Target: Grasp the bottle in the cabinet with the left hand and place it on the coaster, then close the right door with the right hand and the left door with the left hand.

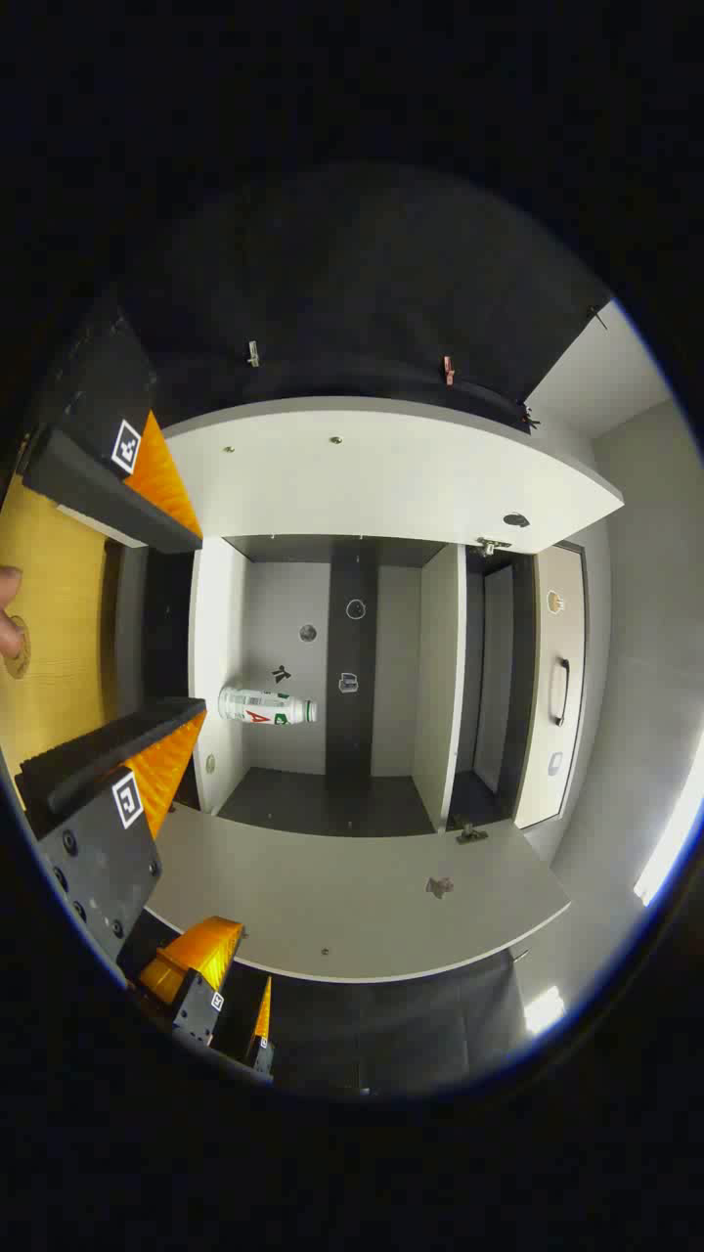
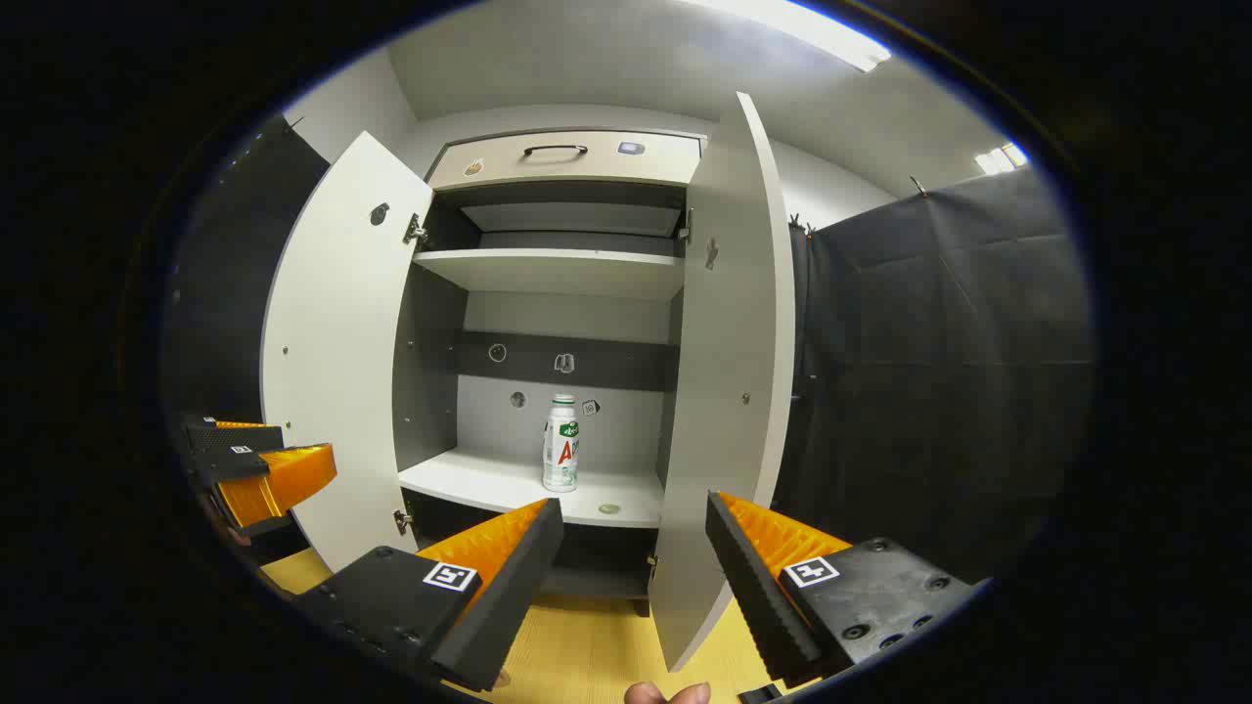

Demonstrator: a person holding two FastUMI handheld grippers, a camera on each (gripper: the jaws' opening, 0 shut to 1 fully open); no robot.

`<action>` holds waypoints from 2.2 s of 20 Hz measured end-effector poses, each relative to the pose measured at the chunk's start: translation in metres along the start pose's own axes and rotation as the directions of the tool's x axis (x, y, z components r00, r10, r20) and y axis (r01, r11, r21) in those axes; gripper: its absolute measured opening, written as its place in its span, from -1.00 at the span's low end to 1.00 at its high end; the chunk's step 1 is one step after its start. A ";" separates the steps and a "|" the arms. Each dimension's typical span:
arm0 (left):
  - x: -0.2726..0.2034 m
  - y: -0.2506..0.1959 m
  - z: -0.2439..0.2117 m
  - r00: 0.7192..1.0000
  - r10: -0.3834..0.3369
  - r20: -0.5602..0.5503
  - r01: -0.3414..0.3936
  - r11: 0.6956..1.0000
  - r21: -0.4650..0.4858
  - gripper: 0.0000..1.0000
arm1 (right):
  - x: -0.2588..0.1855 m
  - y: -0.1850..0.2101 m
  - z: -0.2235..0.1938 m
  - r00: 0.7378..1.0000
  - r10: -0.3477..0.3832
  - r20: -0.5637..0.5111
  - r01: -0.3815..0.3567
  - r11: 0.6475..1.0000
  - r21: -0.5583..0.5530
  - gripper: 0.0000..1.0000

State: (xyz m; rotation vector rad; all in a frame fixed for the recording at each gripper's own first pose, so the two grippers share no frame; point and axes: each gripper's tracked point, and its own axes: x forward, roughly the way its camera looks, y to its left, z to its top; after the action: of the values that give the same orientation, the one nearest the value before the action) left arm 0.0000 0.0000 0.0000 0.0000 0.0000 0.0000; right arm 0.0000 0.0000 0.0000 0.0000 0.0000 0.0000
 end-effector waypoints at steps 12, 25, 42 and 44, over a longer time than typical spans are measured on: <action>0.023 -0.008 -0.001 0.999 0.032 -0.012 -0.032 0.999 0.010 0.89 | 0.015 0.000 -0.007 1.000 0.012 0.003 -0.012 1.000 -0.003 0.95; 0.031 0.000 0.013 0.995 -0.101 0.016 0.100 0.994 0.032 0.89 | -0.004 0.029 0.020 0.998 -0.050 0.036 0.048 0.998 0.033 0.94; 0.193 -0.106 0.032 0.967 -0.242 0.086 0.242 0.970 0.004 0.89 | -0.020 -0.051 0.005 0.993 -0.116 -0.014 0.116 0.993 0.011 0.95; 0.221 -0.119 0.028 0.967 -0.243 0.080 0.241 0.970 0.031 0.89 | -0.020 -0.061 0.003 0.992 -0.123 -0.006 0.123 0.992 -0.009 0.95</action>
State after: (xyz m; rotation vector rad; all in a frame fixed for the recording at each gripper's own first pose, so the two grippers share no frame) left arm 0.2212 -0.1194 0.0280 0.0214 -0.0837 -0.2449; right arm -0.0196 -0.0606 0.0033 -0.0087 0.0065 -0.1230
